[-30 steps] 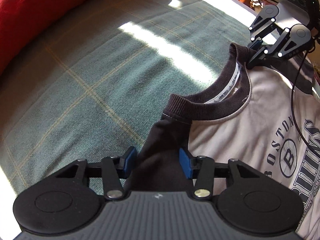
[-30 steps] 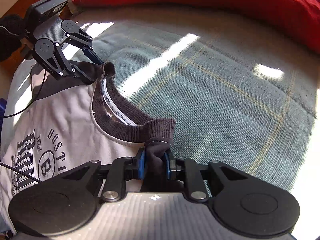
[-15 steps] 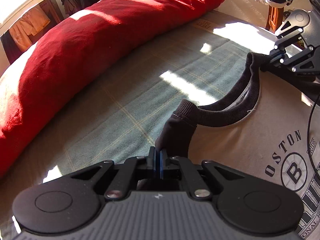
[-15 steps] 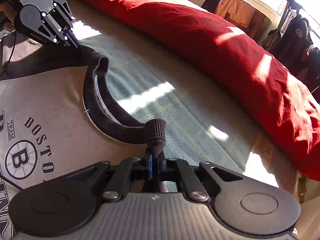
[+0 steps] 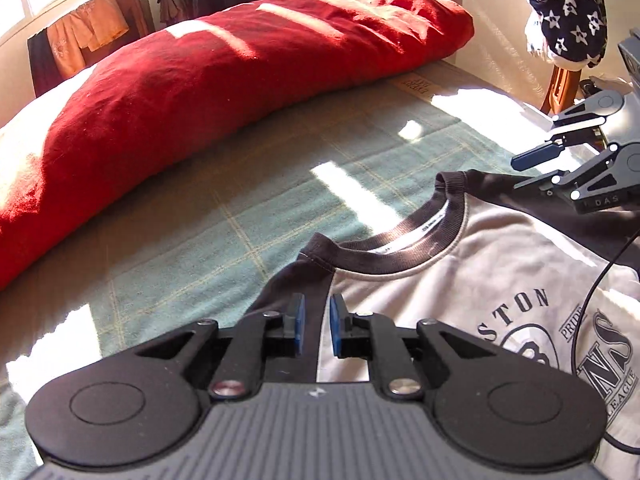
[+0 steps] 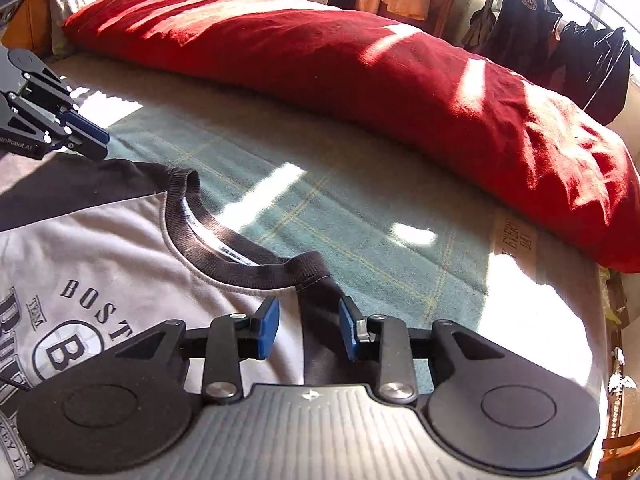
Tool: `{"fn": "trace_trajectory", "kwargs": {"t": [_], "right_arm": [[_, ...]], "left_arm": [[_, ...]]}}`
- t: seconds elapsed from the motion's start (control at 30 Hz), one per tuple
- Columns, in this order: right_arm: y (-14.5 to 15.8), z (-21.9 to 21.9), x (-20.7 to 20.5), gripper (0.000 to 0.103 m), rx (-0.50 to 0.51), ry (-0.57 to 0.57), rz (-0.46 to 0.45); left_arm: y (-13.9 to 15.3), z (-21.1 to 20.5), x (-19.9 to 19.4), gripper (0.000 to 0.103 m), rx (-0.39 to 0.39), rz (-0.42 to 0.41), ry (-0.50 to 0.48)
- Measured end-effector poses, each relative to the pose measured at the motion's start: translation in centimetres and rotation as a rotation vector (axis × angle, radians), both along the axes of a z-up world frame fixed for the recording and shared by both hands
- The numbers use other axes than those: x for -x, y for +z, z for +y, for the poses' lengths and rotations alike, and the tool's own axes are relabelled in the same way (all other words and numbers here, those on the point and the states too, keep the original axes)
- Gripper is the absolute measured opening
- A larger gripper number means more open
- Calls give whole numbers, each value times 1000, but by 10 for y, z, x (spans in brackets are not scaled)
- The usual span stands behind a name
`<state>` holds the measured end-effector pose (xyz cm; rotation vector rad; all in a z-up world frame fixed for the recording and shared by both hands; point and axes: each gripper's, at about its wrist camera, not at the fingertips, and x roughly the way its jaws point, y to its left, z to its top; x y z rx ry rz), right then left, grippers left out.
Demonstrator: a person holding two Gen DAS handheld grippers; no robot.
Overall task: Fold clothes
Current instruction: 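Lay the collar down flat and open both grippers, then grasp the black sleeve cuff with the right gripper and pull it outward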
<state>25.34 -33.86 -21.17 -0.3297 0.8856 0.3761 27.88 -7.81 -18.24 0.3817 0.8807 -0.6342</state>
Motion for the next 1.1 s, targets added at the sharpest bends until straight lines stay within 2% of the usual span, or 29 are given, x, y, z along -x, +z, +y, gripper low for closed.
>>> {"fn": "trace_trajectory", "kwargs": {"t": [0.1,0.2,0.33,0.43,0.5,0.57,0.63,0.7,0.77,0.83,0.93,1.0,1.1], "right_arm": [[-13,8,29,38,-63,26,107],[-27,16,58,38,-126,52,212],[-31,9,109,45,-139,-8,240],[-30,0,127,49,-181,-79,315],[-22,3,133,49,-169,-83,315],[-11,8,138,49,-159,-77,292],[-4,14,138,53,-194,-76,253],[-10,21,141,55,-222,-83,273],[-21,24,148,55,-250,-105,333],[-27,13,164,56,-318,-170,384],[-13,-18,183,56,-406,-232,406],[0,-48,192,56,-403,-290,366],[12,-113,198,56,-344,-430,292]], "left_arm": [[-20,-5,33,13,5,100,-36],[-33,6,72,12,-19,172,-13],[-44,23,121,12,-50,247,33],[-37,31,130,12,-48,301,75],[-27,26,131,12,-60,279,62],[-14,19,130,13,-28,226,51],[-11,9,130,17,3,199,41],[-20,-1,133,19,11,233,38],[-34,-4,144,19,-7,318,43],[-36,-3,163,20,-33,313,37],[-23,-7,169,21,-80,312,23],[-12,-11,163,21,-88,287,47],[5,-36,150,21,-69,227,42]]}}
